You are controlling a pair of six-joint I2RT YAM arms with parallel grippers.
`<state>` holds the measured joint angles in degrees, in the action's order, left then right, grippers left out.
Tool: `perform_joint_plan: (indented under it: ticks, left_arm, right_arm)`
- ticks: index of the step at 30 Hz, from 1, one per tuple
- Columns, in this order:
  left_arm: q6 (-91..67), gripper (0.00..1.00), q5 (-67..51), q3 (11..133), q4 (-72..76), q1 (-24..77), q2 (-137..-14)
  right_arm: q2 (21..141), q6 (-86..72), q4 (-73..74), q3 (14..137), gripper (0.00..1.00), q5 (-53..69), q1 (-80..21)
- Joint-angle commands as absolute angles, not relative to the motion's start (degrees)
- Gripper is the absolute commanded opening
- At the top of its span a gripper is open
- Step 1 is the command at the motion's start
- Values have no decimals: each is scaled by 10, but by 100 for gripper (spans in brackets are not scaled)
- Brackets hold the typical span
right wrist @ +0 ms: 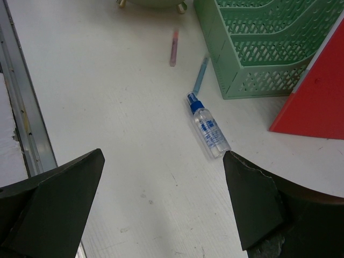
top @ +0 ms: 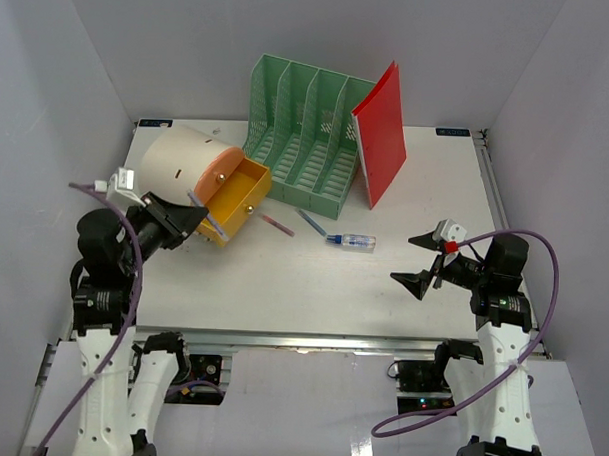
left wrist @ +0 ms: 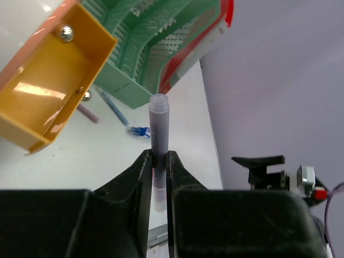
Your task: Organize the desk
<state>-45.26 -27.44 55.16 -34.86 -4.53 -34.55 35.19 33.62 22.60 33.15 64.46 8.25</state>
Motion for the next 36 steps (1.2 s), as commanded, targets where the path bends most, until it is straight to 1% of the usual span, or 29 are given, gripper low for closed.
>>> perform_joint_plan:
  ticks: [1, 3, 5, 7, 12, 17, 19, 23, 24, 27, 29, 31, 33, 34, 36]
  left_arm:
    - [-303, 0, -341, 619, -306, 0, -471]
    - [-224, 0, -273, 680, -342, 40, -524]
    - [-130, 0, -173, 719, -367, 89, -556]
    - [-79, 0, -130, 745, -377, 117, -582]
    - [59, 0, -42, 738, -375, 169, -623]
    - [126, 0, 68, 698, -359, 210, -653]
    - [142, 2, 92, 687, -346, 220, -657]
    - [142, 17, 106, 670, -328, 223, -664]
    - [142, 28, 115, 665, -325, 225, -666]
    - [135, 44, 135, 653, -317, 228, -670]
    - [128, 54, 142, 654, -316, 228, -673]
    - [120, 60, 146, 661, -326, 229, -674]
    - [99, 64, 139, 676, -336, 229, -670]
    - [82, 69, 126, 682, -345, 229, -666]
    - [45, 77, 97, 697, -354, 228, -642]
  right_arm:
    - [353, 343, 222, 341, 98, 644, 84]
    - [355, 343, 222, 341, 98, 643, 85]
    - [358, 344, 222, 340, 98, 642, 85]
    - [359, 344, 222, 340, 98, 642, 85]
    - [365, 345, 222, 342, 98, 641, 84]
    - [369, 346, 222, 340, 98, 638, 84]
    - [372, 347, 222, 340, 98, 637, 85]
    - [377, 351, 223, 338, 98, 636, 84]
    - [376, 354, 225, 338, 98, 636, 84]
    - [382, 369, 233, 336, 98, 648, 84]
    - [393, 380, 238, 336, 98, 661, 82]
    - [421, 379, 236, 344, 98, 666, 64]
    - [447, 376, 236, 364, 98, 640, 26]
    - [480, 376, 238, 375, 98, 603, 9]
    - [537, 364, 236, 412, 98, 529, -57]
